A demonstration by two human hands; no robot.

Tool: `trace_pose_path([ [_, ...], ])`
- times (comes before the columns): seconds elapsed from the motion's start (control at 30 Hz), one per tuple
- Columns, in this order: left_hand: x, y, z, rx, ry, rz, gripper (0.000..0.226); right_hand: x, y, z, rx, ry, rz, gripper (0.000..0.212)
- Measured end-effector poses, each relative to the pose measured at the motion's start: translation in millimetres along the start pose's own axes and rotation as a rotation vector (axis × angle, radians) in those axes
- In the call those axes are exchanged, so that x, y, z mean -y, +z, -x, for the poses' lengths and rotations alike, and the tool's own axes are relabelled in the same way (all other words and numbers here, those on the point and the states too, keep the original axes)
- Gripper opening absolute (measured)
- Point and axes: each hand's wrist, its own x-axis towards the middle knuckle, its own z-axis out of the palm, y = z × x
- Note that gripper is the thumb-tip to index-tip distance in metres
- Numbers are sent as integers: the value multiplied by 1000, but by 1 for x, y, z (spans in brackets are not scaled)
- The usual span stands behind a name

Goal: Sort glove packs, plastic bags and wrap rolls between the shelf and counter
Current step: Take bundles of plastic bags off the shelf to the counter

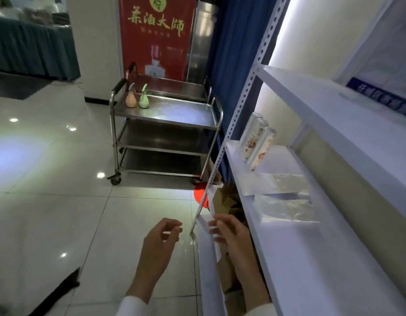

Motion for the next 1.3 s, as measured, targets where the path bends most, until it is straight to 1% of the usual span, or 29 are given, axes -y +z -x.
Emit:
trace_pose_path([
  [0.1,-18,26,-41,84,25,-62,19,7,-29,-32,-110,-35,-2,18],
  [0.17,-34,52,-71,152,85,-111,20,9,-53,-57,-191,-50,-42,15],
  [0.27,-59,93,-107,252,154,-137,19,12,-91,-85,-271,-32,-212,13],
  [0.33,-71,122,-124,313,171,-136,18,10,-114,-91,-321,15,-262,14],
  [0.4,-80,151,-135,372,191,-135,17,3,-133,-92,-394,14,-248,16],
  [0.5,-91,191,-144,474,228,-145,17,-9,-150,-89,-565,-29,-284,17],
  [0.67,-100,243,-147,658,346,-195,23,-21,-168,-83,-726,41,-220,19],
  [0.83,-97,283,-159,819,438,-234,16,-32,-174,-82,-912,127,-236,16],
  [0.93,-92,297,-165,950,464,-315,20,-33,-172,-85,-1025,183,-238,15],
  [1.0,-89,304,-169,1010,470,-367,26,-33,-167,-89,-1089,229,-219,14],
  [1.1,-81,312,-173,1039,521,-444,34,-35,-152,-95,-1138,254,-209,14],
  [1.17,-75,314,-174,1081,569,-516,41,-37,-141,-100,-1161,249,-259,17],
  [1.23,-68,314,-174,1108,630,-564,41,-39,-131,-104,-1202,247,-284,18],
  [1.3,-65,314,-171,1100,618,-541,35,-40,-124,-107,-1240,235,-323,15],
])
